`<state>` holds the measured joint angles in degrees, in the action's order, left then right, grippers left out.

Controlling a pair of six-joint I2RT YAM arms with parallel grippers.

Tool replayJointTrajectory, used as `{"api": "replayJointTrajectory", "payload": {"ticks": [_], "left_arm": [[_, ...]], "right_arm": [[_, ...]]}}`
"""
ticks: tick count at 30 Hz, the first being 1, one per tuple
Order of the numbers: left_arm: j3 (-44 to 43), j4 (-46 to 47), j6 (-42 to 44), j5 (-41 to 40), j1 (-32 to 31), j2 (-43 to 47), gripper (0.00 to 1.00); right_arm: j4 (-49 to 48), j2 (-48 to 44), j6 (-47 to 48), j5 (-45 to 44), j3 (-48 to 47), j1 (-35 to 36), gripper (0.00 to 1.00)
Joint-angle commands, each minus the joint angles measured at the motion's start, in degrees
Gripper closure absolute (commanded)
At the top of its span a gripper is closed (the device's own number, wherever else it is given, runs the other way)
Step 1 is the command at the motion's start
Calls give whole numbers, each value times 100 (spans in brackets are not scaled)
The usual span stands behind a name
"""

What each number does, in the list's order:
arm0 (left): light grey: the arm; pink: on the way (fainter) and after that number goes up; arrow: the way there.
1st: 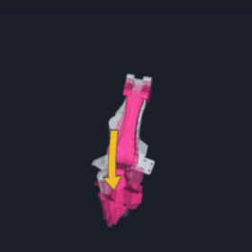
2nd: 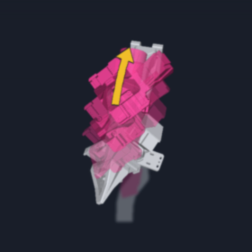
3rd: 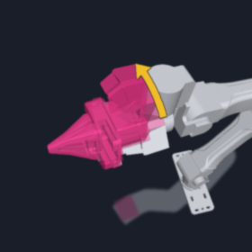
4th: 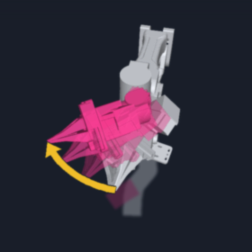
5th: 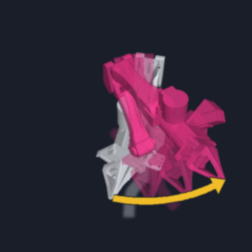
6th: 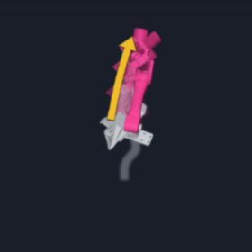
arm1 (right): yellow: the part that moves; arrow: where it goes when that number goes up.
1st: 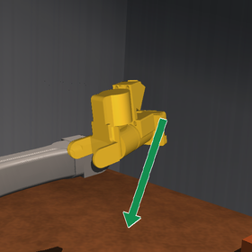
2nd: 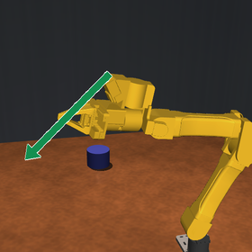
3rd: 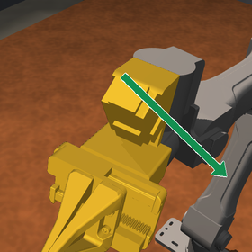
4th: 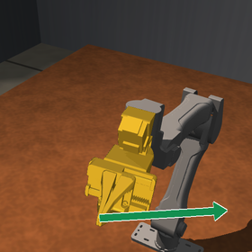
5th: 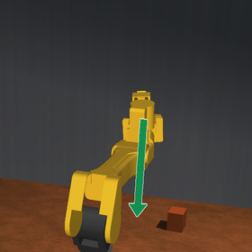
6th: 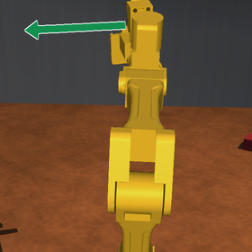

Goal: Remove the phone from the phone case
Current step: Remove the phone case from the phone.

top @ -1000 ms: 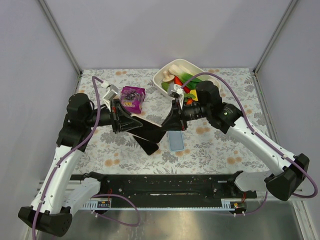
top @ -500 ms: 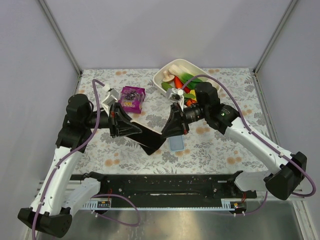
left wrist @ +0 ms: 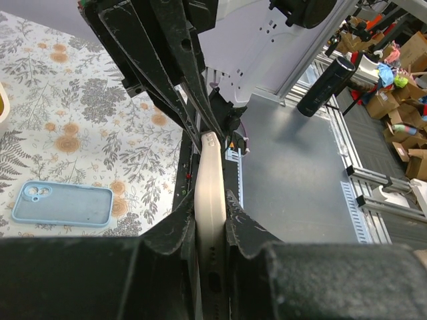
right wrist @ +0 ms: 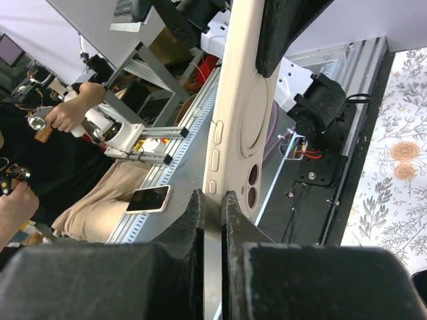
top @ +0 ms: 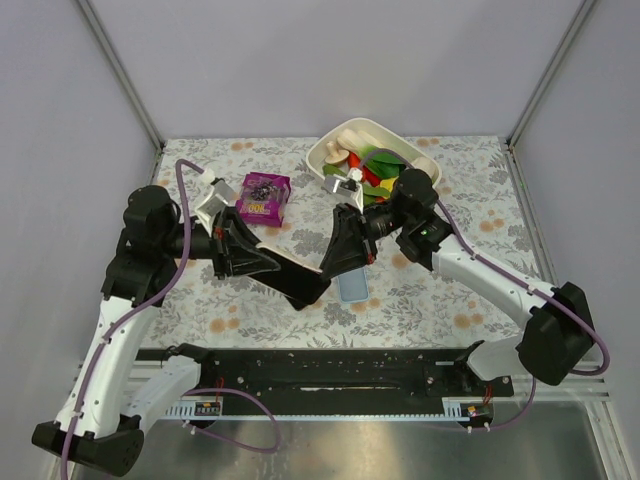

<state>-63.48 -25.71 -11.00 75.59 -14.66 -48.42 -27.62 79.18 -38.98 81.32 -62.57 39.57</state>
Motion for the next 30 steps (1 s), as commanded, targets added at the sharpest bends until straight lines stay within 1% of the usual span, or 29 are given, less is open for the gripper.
{"api": "replayJointTrajectory", "payload": {"ticks": [1,3,5,13,16,24,26,27,28,29,30], "left_arm": [[-287,-38,757,799,-222,61,100],[-305,-39,758,834,-222,61,100],[-305,-39,775,904,-231,52,100],[-445,-188,907,861,-327,-27,100],[-551,-372,1047,835,-327,-44,100],[-648,-373,1039,729,-327,-62,100],[-639,-373,1021,598,-327,-62,100],[-639,-373,1004,527,-319,-62,100],[-639,-373,978,448,-310,-62,100],[-639,-373,969,422,-292,-53,100],[-630,-373,951,386,-284,-62,100]], "right_arm": [[-1114,10,-839,200,-151,130,100],[-1123,36,-856,288,-194,200,100],[-1342,80,-1075,376,-247,305,100],[-2713,326,-2165,525,-344,674,100],[-2810,361,-2271,552,-379,753,100],[-3074,467,-2403,508,-379,833,100],[-2874,467,-2247,508,-388,824,100],[-2585,467,-2045,438,-397,763,99],[-2164,424,-1626,333,-397,676,89],[-1621,362,-1212,219,-440,579,82],[-876,292,-625,70,-493,439,76]]}}
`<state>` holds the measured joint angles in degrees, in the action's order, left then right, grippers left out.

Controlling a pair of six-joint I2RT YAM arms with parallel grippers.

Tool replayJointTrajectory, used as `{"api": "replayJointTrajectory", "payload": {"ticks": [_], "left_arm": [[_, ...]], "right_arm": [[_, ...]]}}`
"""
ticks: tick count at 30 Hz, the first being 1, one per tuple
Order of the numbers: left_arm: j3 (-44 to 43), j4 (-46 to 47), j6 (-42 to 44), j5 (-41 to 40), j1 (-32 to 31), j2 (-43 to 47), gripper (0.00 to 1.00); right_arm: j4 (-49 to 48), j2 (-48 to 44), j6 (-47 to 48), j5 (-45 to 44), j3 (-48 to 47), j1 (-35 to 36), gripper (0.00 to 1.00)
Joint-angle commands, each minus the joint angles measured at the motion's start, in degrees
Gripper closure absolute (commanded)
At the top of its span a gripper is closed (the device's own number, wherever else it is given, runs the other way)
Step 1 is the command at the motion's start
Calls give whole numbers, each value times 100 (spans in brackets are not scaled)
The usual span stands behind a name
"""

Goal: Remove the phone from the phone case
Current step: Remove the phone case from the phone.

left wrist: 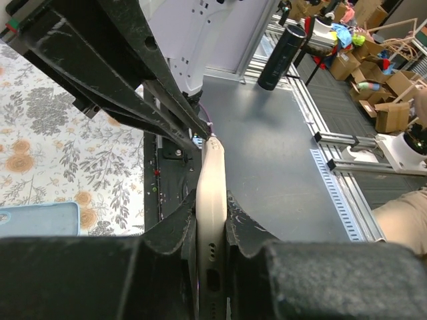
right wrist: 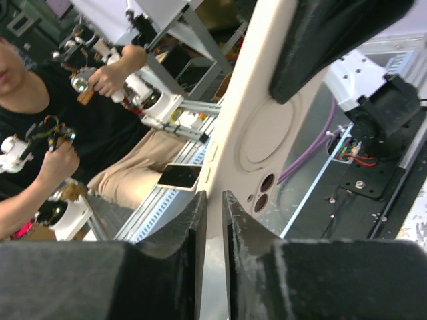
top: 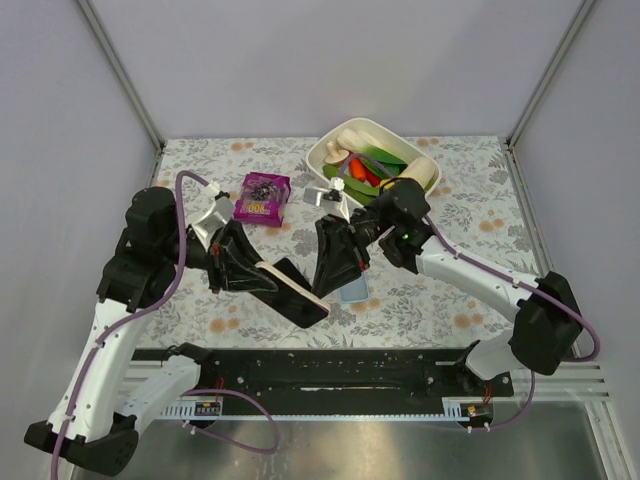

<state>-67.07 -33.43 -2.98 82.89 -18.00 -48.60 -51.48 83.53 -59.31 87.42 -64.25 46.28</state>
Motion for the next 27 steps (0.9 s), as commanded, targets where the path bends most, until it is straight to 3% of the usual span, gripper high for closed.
{"api": "replayJointTrajectory", "payload": {"ticks": [1,2,4,5,10,19,25,27], "left_arm": [[-272,399,140,-370,68,-44,100],[-272,399,131,-396,77,-44,100],[-263,399,88,-519,112,-44,100],[-272,407,53,-581,112,-44,100],[-281,503,-158,-1195,156,-62,100],[-745,1277,-1590,-2750,499,-343,100],[-1019,1970,-3188,-3324,701,-598,100],[-958,2234,-3725,-3280,754,-668,100]], "right_arm": [[2745,-248,2162,-715,-456,-355,58],[3819,-336,2987,-978,-631,-461,47],[6675,-547,5331,-1855,-1201,-524,45],[7269,-626,5890,-2225,-1317,-498,44],[7240,-1048,5896,-2984,-1055,-559,43],[6968,-1488,5536,-3837,-976,-1007,43],[6564,-1462,4965,-3776,-888,-1086,39],[6353,-1401,4614,-3828,-844,-1112,29]]}}
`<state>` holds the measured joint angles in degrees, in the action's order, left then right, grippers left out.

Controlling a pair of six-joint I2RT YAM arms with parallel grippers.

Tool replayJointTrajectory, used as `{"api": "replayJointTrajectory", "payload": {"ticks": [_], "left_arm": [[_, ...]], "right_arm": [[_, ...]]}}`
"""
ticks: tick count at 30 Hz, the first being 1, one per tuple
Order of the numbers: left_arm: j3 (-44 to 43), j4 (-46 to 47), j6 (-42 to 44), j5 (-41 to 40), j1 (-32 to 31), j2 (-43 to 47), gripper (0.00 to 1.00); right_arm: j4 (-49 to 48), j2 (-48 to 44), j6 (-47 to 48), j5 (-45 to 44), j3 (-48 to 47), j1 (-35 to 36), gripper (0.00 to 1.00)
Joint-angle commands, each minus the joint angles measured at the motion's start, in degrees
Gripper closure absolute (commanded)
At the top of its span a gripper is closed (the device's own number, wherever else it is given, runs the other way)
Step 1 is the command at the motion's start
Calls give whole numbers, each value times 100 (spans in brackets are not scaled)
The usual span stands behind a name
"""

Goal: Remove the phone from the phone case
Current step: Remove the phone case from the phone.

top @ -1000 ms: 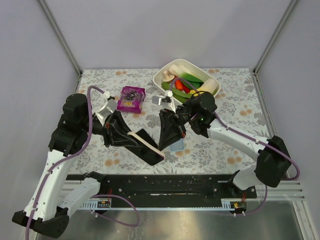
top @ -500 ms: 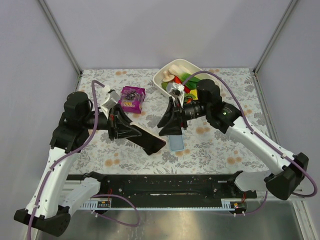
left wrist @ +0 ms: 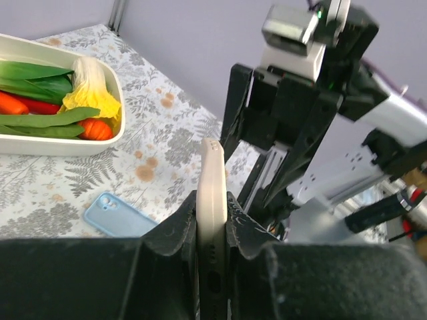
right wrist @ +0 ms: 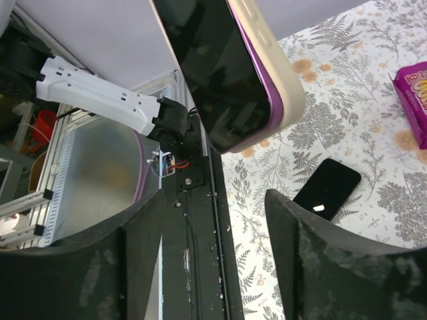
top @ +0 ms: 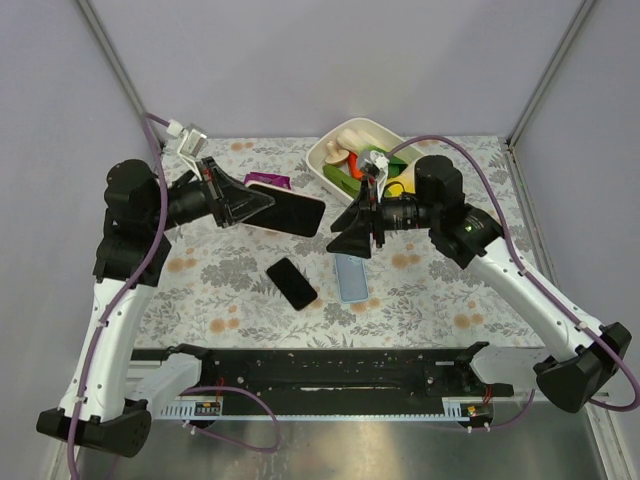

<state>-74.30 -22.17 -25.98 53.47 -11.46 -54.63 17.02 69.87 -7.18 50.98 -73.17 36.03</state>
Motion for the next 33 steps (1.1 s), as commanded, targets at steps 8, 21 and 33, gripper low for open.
{"api": "replayJointTrajectory", "payload": {"ticks": [8,21,33], "left_arm": [[-6,1426,-1990,-355,162,-135,100],[566,2191,-1702,628,83,40,100],[1102,2981,-1383,1710,83,339,100]], "right_arm": [[-1973,220,-2199,289,224,-254,27],[-2624,423,-2490,737,162,-325,36],[-4125,475,-3306,1739,592,-395,55]]}}
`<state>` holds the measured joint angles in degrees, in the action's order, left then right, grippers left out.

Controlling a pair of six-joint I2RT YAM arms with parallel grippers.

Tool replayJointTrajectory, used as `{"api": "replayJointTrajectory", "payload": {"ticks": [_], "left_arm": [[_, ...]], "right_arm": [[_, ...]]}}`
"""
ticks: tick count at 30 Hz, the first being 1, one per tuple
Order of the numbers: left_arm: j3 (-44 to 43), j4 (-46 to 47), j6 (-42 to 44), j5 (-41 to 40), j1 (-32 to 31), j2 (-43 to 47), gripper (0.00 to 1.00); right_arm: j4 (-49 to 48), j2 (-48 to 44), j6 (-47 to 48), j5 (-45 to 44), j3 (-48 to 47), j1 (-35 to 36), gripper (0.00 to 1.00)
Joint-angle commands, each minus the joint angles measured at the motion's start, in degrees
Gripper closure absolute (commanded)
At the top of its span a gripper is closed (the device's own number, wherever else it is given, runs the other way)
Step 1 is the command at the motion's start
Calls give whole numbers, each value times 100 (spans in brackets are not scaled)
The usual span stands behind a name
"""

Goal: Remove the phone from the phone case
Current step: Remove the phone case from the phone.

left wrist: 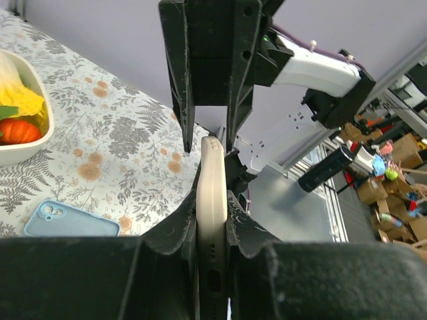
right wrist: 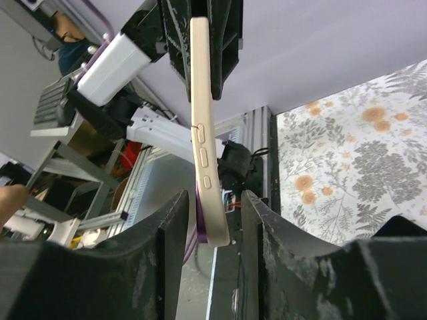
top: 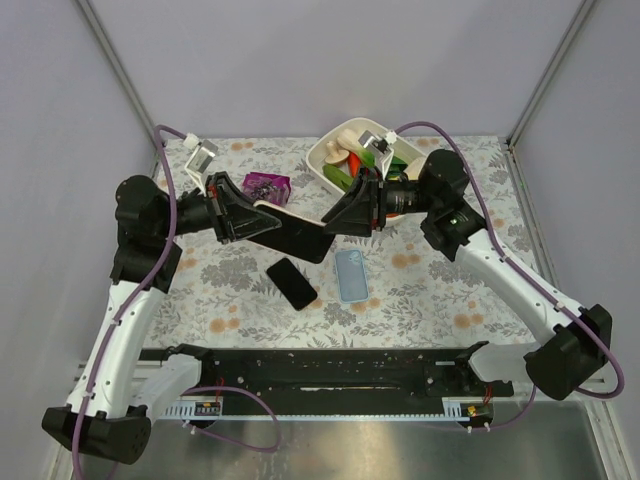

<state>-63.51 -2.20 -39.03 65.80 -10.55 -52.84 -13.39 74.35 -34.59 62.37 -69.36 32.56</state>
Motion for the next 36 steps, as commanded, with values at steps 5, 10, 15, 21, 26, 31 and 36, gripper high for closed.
{"api": "replayJointTrajectory", "payload": {"ticks": [5,10,15,21,26,31,36], "left_arm": [[259,2107,-886,609,-9,107,100],[505,3189,-1590,758,-9,72,100],[682,3999,-2118,856,-18,72,100],[331,2123,-716,794,-9,125,100],[-179,-113,1027,654,-123,142,100],[-259,-404,1380,601,-202,125,100],[-426,-729,1687,487,-395,19,100]], "right_arm": [[-1931,106,-1094,952,467,-48,63],[-2141,89,-1190,1075,538,-56,73],[-2301,54,-1350,1216,538,-56,60],[1262,-298,1565,427,-189,-48,35],[1962,-246,1798,118,-648,-39,35],[1963,9,1666,214,-780,66,39],[1638,168,1394,416,-675,304,41]]}}
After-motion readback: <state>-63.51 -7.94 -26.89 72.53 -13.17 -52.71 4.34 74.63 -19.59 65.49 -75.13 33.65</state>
